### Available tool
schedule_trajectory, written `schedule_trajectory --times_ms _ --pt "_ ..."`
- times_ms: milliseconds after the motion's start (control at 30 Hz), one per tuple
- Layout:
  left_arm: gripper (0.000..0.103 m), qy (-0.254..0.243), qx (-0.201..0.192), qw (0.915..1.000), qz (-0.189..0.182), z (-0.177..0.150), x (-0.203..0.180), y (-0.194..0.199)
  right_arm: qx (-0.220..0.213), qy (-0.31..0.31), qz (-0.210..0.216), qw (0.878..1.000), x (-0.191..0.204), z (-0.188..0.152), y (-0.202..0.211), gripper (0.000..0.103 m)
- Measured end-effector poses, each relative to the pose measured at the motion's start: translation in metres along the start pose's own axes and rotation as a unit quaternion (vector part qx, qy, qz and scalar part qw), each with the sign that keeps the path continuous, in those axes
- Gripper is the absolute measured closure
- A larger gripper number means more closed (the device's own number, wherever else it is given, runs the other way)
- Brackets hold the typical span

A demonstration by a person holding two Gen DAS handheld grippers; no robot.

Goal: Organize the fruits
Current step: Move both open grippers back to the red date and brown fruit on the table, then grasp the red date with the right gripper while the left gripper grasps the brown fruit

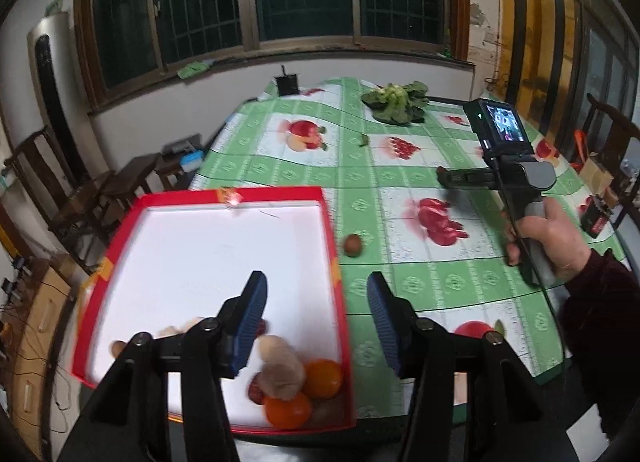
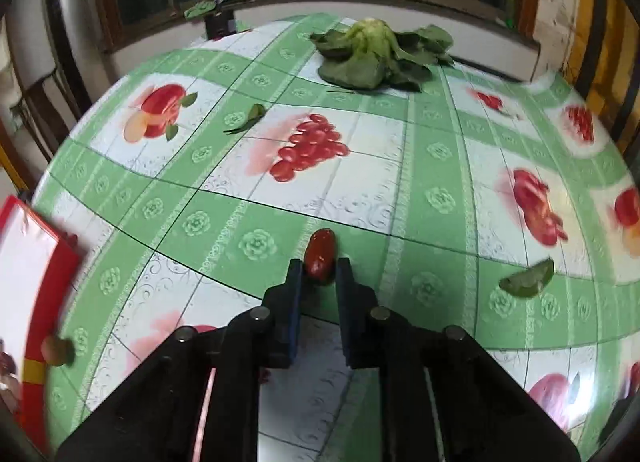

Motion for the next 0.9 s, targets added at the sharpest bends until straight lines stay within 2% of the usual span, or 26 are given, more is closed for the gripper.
schedule_trajectory --times_ms 133,200,300,433,600,733,800,900 --pt "0.057 0.027 0.037 0.9979 -0.044 -0.004 -0.018 -0.017 0.005 -0.066 0.040 0.997 -0.029 -0.002 0.012 0.085" --pt "0.057 0.028 0.050 0.9972 -0.047 -0.005 -0.028 -0.029 -0.004 -0.108 0.066 0.992 -0.043 -0.001 0.021 0.085" --pt "0.057 0.031 0.072 0.9953 -0.057 -0.005 -0.042 -0.051 -0.024 -0.137 0.082 0.987 -0.056 0.005 0.034 0.085" --pt "0.057 0.064 0.123 0.9861 -0.092 -0.011 -0.054 -0.086 -0.036 -0.160 0.101 0.981 -0.062 0.011 0.043 0.085" --pt "0.057 0.063 0.137 0.9871 -0.054 -0.019 -0.048 -0.115 -0.037 -0.169 0.110 0.979 -0.064 0.014 0.043 0.085" --pt "0.061 0.049 0.118 0.9912 -0.036 -0.015 -0.037 -0.115 -0.044 -0.168 0.113 0.978 -0.063 0.016 0.046 0.085" --pt "0.066 0.043 0.113 0.9922 -0.030 -0.014 -0.033 -0.116 -0.048 -0.167 0.116 0.978 -0.062 0.017 0.048 0.085" --pt "0.067 0.034 0.105 0.9938 -0.011 -0.011 -0.023 -0.121 -0.052 -0.168 0.115 0.978 -0.062 0.018 0.049 0.085"
Point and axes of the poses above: each gripper's, at about its wrist camera, not at the fingertips, and y roughly against the way its jaws point, x to its left, z to its top, the point moved 2 cm from there along -y, roughly the way its jaws point, and after that the axes turned 9 degrees about -x, right-handed, at the moved point
